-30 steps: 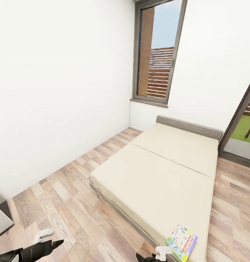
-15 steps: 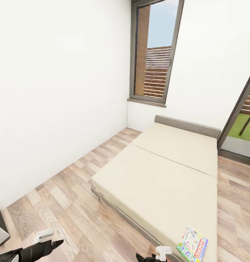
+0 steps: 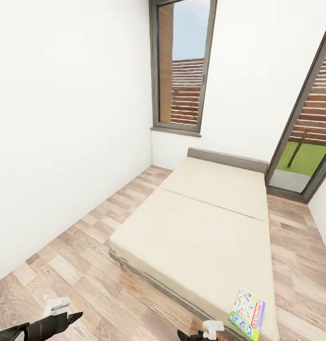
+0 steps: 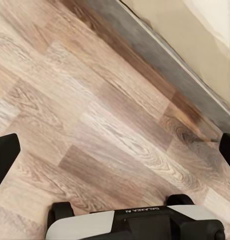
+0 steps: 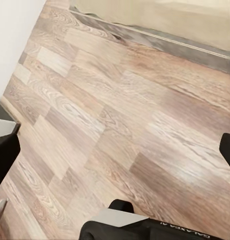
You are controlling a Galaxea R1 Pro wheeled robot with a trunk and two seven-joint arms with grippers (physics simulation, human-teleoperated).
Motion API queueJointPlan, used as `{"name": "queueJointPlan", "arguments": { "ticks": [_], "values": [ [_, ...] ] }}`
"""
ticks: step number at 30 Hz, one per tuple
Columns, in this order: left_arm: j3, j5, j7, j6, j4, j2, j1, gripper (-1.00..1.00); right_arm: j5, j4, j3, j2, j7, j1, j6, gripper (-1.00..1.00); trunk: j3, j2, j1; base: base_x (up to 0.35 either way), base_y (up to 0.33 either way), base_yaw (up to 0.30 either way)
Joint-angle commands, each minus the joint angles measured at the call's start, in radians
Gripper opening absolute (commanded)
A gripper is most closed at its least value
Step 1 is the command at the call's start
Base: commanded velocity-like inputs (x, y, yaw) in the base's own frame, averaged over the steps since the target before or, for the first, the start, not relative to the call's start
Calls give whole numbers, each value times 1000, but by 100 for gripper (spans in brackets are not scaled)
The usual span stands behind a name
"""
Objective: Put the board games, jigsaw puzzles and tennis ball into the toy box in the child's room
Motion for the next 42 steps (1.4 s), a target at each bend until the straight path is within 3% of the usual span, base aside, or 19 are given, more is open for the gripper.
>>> {"name": "queueJointPlan", "arguments": {
  "ticks": [1, 42],
  "values": [
    [0, 9, -3, 10, -1, 0, 0, 100, -10, -1, -2, 0, 3, -1, 9, 100, -3, -2, 1, 11, 17, -246],
    [0, 9, -3, 1, -1, -1, 0, 100, -10, -1, -2, 0, 3, -1, 9, 100, -18, -2, 1, 9, 1, -260]
  ]
}}
